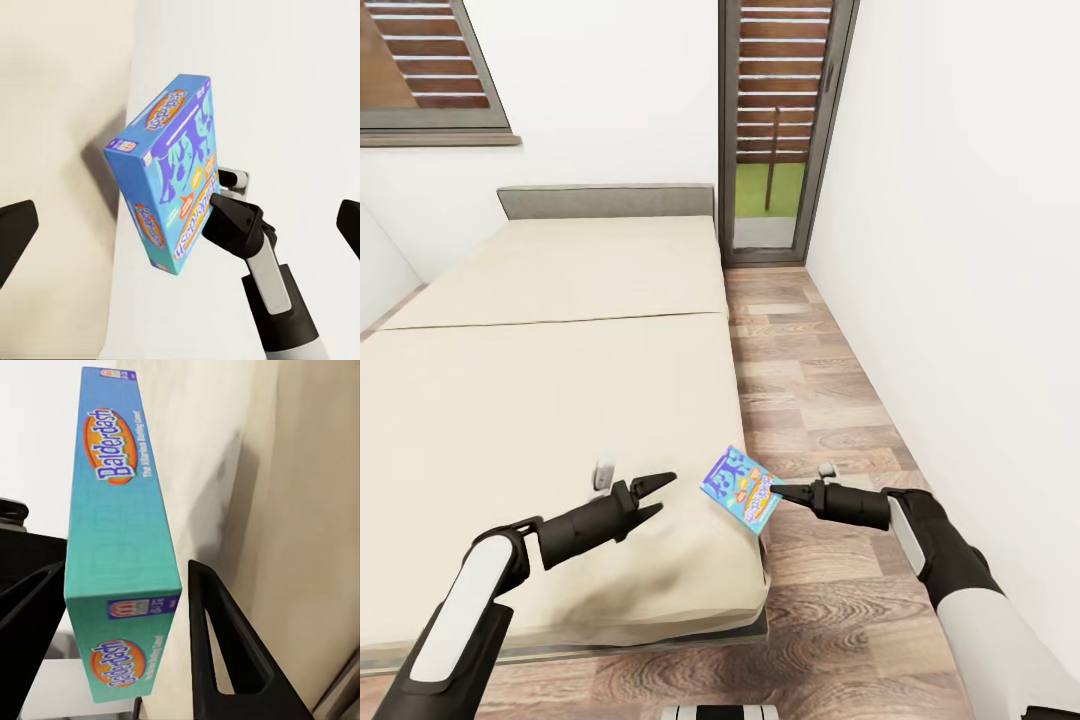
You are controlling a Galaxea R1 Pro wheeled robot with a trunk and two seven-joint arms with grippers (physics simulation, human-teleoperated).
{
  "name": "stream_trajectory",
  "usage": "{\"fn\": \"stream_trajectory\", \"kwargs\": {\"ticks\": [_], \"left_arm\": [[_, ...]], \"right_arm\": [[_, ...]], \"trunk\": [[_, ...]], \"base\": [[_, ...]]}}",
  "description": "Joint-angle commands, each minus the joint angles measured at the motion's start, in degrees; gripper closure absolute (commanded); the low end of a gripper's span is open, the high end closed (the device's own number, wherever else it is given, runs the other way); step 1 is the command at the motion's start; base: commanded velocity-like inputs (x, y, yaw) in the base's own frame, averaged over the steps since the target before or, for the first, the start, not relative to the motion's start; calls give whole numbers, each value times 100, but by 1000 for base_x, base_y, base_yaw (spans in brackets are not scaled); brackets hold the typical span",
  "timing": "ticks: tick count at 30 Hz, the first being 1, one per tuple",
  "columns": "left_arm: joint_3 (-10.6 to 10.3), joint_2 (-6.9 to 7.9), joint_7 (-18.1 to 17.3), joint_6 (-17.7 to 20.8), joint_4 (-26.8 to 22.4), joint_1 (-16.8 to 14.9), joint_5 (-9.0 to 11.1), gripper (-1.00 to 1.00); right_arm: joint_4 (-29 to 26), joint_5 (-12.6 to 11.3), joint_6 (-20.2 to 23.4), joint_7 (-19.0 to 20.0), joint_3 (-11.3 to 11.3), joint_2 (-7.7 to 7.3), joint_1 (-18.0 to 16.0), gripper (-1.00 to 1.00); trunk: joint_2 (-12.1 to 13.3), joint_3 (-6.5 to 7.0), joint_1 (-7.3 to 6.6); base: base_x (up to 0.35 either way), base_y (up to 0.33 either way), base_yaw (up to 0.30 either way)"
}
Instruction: Put all the toys in the child's room - the three board games (two on the bed and one on the table), the two jigsaw puzzles on the table, and the tennis ball on the table - inside the toy box on the table in the child's room.
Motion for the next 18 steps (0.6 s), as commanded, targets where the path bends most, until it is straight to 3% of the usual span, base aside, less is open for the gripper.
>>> {"fn": "stream_trajectory", "kwargs": {"ticks": [1,13,18], "left_arm": [[-2,2,59,11,-5,-2,63,-100],[8,1,-13,-67,-9,151,39,-100],[-3,0,-31,-77,-13,175,36,-100]], "right_arm": [[-1,-15,31,5,-2,-1,-2,100],[-304,-20,85,1,-2,-137,89,100],[-340,-21,88,-5,0,-158,99,100]], "trunk": [[-2,-4,-1],[-2,-4,-1],[199,86,-111]], "base": [[0,0,0],[0,0,0],[0,0,0]]}}
